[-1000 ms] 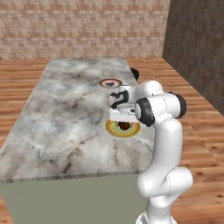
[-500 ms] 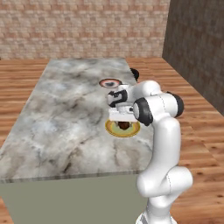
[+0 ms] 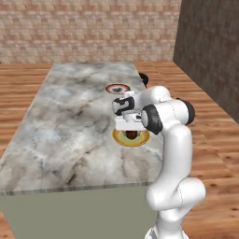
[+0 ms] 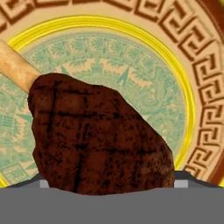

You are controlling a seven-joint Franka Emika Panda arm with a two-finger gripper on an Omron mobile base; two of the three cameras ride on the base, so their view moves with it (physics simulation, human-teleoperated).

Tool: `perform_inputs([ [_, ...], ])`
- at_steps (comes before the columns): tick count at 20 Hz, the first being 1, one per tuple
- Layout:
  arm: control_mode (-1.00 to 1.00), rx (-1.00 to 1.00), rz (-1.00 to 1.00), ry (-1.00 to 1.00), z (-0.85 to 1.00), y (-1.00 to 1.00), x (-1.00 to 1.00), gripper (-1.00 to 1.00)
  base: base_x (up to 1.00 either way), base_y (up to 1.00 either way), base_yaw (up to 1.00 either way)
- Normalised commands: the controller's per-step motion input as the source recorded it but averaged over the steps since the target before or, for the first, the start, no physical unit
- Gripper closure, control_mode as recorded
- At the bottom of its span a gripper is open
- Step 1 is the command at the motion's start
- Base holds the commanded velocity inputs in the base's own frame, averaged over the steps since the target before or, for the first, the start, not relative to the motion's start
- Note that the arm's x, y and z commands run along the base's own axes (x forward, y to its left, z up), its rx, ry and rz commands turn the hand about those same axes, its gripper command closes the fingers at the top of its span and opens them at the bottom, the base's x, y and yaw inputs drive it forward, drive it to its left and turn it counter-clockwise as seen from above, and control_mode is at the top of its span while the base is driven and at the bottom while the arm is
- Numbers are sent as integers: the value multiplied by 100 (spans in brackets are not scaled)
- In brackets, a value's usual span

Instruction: Transport the steak and lime to the fridge. Place the steak on the rack containing meat and place the lime on the rack containing the vegetable, ensuring meats and vegetables are on different racks.

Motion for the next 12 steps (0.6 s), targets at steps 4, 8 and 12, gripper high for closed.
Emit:
perform_inputs([
  [4,-100,0,0,-17,6,-1,-80,100,0,0,0],
  [8,-100,4,0,-37,60,0,-97,100,0,0,0],
  [12,-100,8,0,-32,80,-5,-98,100,0,0,0],
])
